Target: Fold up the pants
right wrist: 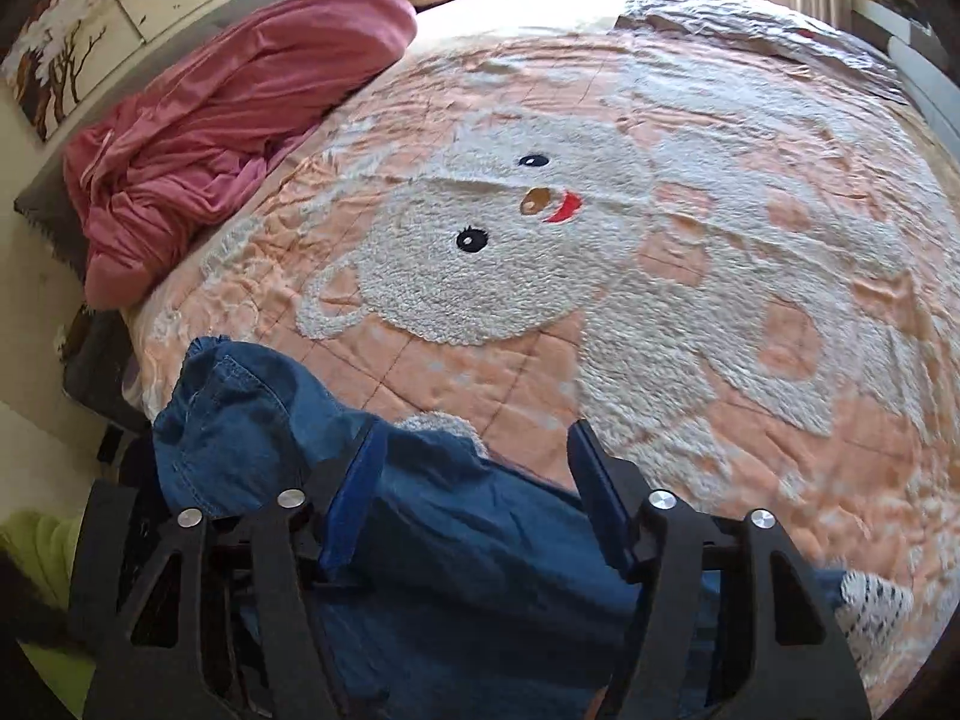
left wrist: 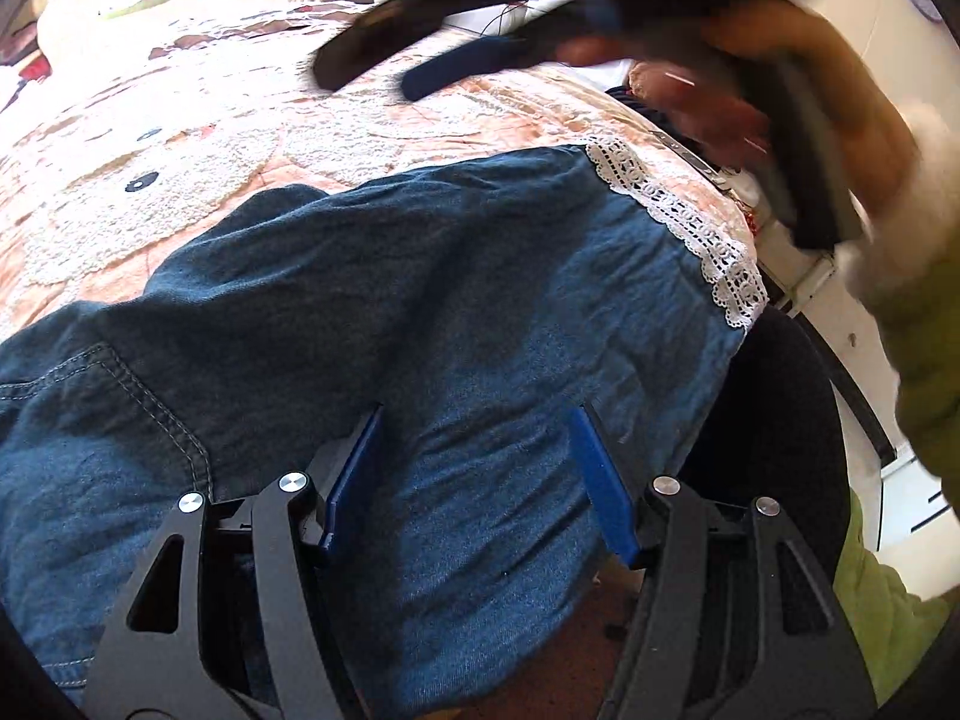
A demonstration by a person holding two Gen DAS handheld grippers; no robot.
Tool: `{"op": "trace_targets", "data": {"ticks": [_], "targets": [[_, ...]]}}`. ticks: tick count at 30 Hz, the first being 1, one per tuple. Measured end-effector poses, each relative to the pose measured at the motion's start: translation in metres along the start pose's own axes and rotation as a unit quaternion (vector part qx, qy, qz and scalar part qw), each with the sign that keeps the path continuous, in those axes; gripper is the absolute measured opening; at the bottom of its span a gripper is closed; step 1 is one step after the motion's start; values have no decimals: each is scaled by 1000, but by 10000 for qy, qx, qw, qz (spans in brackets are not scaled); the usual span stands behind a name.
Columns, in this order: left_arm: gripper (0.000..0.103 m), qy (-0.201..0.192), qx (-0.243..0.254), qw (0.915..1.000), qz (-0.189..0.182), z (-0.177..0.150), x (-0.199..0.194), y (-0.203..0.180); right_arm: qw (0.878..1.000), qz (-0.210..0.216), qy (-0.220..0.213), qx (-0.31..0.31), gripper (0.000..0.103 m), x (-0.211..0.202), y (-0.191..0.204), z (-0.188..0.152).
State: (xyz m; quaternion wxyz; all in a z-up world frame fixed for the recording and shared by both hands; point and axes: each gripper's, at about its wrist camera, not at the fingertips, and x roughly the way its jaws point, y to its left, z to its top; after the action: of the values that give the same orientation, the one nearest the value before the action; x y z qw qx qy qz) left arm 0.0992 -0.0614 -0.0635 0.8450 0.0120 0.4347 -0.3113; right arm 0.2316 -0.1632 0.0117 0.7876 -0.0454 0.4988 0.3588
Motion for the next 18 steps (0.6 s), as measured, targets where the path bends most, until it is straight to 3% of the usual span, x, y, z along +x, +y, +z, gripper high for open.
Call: {"op": "trace_targets", "data": {"ticks": [4,7,8,11,15,18], "targets": [[54,-37,-41,9999,-89,-1,-2,2,9968,162,741,-271,50,43,4,12],[55,-49,-78,9999,-143,-2,-4,4,9915,247,1188,-469,21,63,16,-5],[55,-50,-87,9998,-152,-2,-4,5,9910,210,1218,-522,17,65,20,-13],[55,-55,-114,9997,-190,-2,-6,7,9960,-40,725,-513,6,51,31,-26],[56,-76,-159,9996,-230,-3,-11,13,9957,-427,-611,-549,5,-2,45,-27],[56,-154,-96,9997,-172,-2,-16,16,9933,-647,-876,-394,4,-6,39,-14]]}}
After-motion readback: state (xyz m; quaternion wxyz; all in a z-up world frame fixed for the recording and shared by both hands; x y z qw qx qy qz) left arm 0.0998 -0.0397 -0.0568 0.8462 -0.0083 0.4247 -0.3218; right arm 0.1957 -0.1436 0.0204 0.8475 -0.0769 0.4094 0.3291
